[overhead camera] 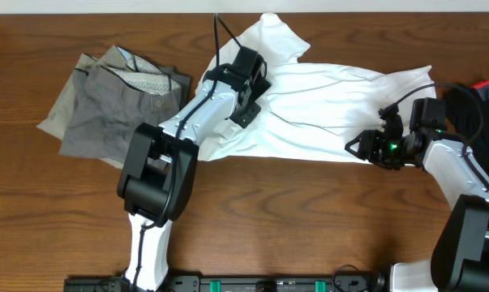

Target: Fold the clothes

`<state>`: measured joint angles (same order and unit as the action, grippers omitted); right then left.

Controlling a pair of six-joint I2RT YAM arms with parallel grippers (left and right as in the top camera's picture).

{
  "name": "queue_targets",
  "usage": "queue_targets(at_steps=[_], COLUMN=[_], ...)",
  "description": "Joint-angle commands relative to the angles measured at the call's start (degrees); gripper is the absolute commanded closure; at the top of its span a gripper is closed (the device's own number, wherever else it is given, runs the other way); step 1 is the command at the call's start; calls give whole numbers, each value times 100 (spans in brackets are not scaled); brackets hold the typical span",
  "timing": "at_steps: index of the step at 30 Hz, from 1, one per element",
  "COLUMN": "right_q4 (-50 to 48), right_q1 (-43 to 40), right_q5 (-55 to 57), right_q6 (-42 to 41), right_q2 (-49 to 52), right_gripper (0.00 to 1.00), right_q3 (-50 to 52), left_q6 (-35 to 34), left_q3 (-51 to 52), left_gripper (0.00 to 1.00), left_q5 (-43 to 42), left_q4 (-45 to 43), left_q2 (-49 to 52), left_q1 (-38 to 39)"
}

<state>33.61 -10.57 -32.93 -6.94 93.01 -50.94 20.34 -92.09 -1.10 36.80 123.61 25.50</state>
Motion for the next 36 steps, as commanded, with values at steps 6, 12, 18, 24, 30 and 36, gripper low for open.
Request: queue_targets(at_steps=[6, 12, 18, 24, 30, 36], right_q4=[26, 9, 50, 37, -28, -302], right_q1=[46, 46, 46, 46, 46, 28], right_q5=[4, 39, 149, 330, 616, 614], right_q6=[13, 13, 13, 13, -48, -378], right_q2=[44, 44, 44, 44, 44, 44], right_gripper=[48, 48, 48, 48, 43, 36], right_q3=[-74, -74, -74, -74, -74, -76], left_q6=[-48, -50, -50, -131, -647, -1530], left_q3=[374, 374, 245, -114, -280, -280], left_gripper=[94, 94, 94, 93, 70, 50], left_q5=[55, 166, 177, 699, 817, 754], left_q4=[-962, -1714, -2317, -2155, -640, 1397], left_q2=[238, 361, 358, 197, -693, -1665], left_q1=[-481, -876, -1130, -1147, -1102, -1054])
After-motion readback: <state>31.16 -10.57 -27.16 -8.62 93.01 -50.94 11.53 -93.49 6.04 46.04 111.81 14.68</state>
